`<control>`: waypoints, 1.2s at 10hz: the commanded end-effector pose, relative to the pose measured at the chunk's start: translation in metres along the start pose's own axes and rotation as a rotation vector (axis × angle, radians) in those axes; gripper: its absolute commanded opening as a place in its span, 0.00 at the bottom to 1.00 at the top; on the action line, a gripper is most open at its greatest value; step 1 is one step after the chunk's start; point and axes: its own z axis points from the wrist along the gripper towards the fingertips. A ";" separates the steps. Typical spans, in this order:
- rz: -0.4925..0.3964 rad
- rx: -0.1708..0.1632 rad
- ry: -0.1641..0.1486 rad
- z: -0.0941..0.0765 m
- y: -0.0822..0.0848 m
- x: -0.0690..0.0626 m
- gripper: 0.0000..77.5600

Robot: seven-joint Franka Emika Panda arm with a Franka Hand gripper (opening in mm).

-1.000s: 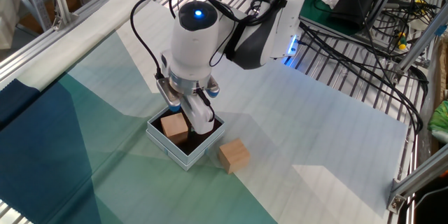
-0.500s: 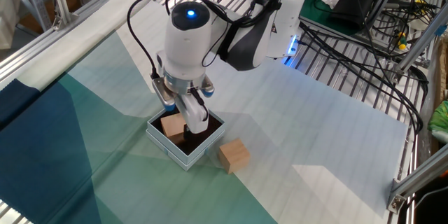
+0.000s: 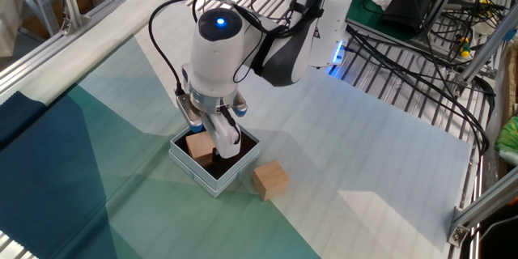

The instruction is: Take everything out of the gift box

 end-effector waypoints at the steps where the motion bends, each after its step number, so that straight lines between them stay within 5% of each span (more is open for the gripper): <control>1: 0.001 -0.004 -0.010 0.007 0.000 0.001 1.00; 10: -0.005 -0.008 -0.022 0.017 -0.006 0.002 1.00; 11: -0.005 -0.008 -0.022 0.017 -0.006 0.002 0.02; 12: -0.005 -0.008 -0.022 0.017 -0.006 0.002 0.02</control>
